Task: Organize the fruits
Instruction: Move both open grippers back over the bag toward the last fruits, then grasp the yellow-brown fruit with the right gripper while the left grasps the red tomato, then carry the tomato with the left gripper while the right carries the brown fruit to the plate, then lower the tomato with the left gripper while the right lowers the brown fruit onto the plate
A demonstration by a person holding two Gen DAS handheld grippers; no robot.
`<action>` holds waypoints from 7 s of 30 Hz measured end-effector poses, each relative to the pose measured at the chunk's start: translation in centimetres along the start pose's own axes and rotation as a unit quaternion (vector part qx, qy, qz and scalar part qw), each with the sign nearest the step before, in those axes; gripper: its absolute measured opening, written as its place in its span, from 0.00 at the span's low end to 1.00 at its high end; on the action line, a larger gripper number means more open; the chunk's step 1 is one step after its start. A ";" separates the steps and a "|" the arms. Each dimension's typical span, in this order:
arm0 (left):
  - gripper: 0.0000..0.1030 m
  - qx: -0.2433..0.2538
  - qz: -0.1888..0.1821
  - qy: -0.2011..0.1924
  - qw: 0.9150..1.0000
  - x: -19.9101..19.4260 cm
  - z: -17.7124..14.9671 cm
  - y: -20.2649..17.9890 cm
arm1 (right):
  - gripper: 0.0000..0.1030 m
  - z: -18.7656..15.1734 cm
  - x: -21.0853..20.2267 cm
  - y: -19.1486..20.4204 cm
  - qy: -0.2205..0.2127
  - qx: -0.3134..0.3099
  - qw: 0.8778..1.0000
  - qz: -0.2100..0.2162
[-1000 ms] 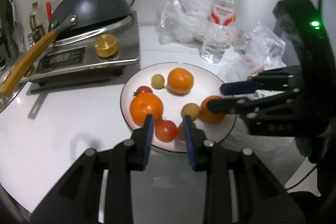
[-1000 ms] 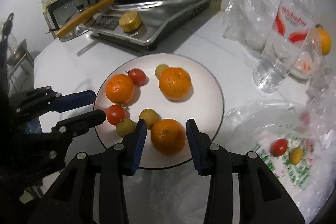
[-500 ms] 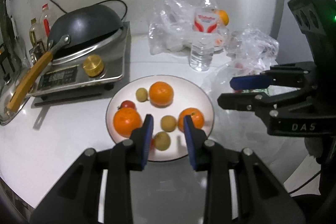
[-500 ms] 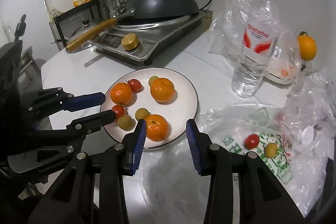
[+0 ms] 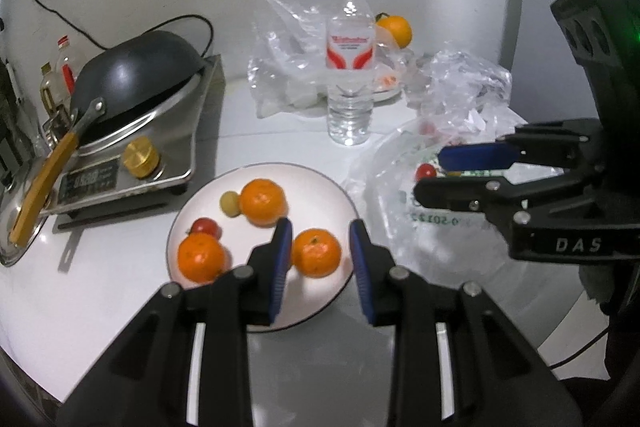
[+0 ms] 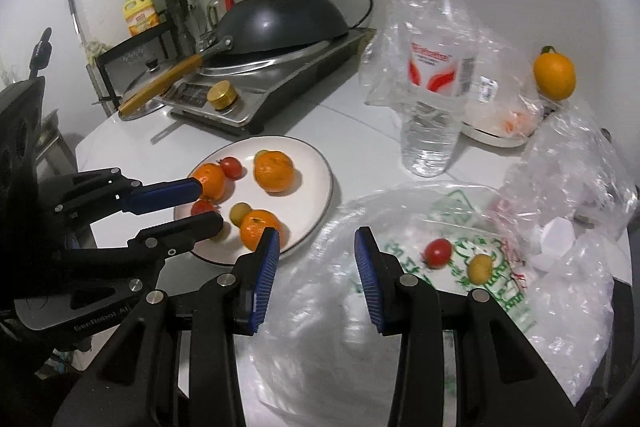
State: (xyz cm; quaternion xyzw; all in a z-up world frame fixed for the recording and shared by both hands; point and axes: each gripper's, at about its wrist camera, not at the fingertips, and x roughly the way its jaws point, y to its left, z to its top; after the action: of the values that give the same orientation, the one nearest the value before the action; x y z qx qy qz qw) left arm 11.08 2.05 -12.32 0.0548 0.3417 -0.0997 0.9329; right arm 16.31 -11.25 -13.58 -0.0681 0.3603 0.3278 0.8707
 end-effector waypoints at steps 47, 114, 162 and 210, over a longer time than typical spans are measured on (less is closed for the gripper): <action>0.30 0.101 -0.069 0.071 0.990 11.5 5.3 -10.6 | 0.30 -3.2 3.7 -14.0 0.041 0.104 0.993 -0.029; 0.25 0.136 -0.077 0.019 0.988 3.5 3.2 -9.3 | 0.25 -1.6 -1.9 -6.7 0.001 0.067 0.996 -0.060; 0.25 0.042 0.005 0.021 0.999 4.7 -0.5 6.5 | 0.25 4.2 8.9 3.7 0.059 -0.017 0.998 -0.019; 0.42 -0.011 0.006 -0.011 1.000 0.4 0.2 5.0 | 0.26 2.8 4.8 3.0 0.035 0.000 0.999 -0.025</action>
State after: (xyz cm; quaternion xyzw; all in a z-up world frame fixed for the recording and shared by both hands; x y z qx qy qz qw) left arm 12.61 6.87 -12.28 0.0456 0.3319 -0.0914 0.9377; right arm 18.60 -5.38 -14.38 -0.0886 0.3889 0.3030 0.8655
